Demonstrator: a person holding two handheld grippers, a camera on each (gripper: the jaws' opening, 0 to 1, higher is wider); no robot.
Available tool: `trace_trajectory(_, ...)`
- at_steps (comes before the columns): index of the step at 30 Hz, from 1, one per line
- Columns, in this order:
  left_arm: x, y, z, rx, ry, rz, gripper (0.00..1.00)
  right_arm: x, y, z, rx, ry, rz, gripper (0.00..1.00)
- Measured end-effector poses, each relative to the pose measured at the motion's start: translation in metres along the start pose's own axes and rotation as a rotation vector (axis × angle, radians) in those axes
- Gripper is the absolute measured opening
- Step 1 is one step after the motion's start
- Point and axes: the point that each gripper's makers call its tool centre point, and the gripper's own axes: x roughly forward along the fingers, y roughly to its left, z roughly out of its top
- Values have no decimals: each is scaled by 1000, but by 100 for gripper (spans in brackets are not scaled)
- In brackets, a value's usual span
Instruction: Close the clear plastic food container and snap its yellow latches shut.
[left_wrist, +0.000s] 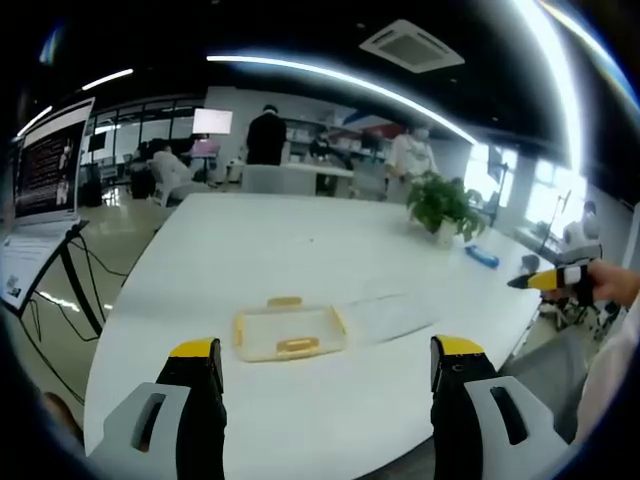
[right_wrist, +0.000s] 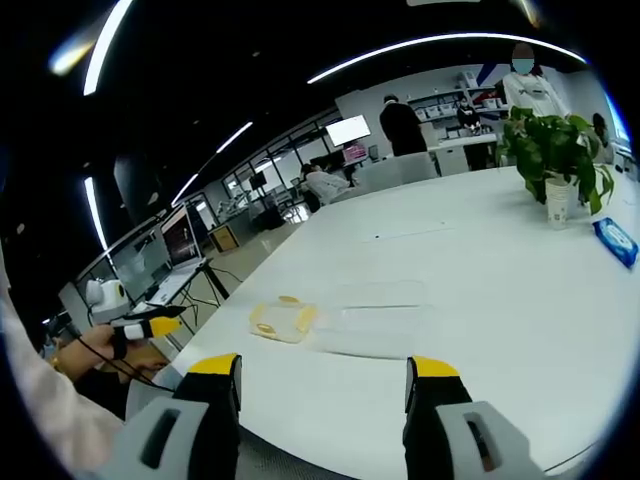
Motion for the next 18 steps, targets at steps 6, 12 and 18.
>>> trace_trajectory(6, 0, -2, -1, 0, 6, -4, 84, -1, 0, -2, 7, -1, -2, 65)
trace_trajectory(12, 0, -3, 0, 2, 6, -6, 84, -1, -1, -4, 10, 2, -4, 65)
trace_trajectory(18, 0, -3, 1, 5, 8, -7, 84, -1, -1, -3, 16, -2, -7, 65)
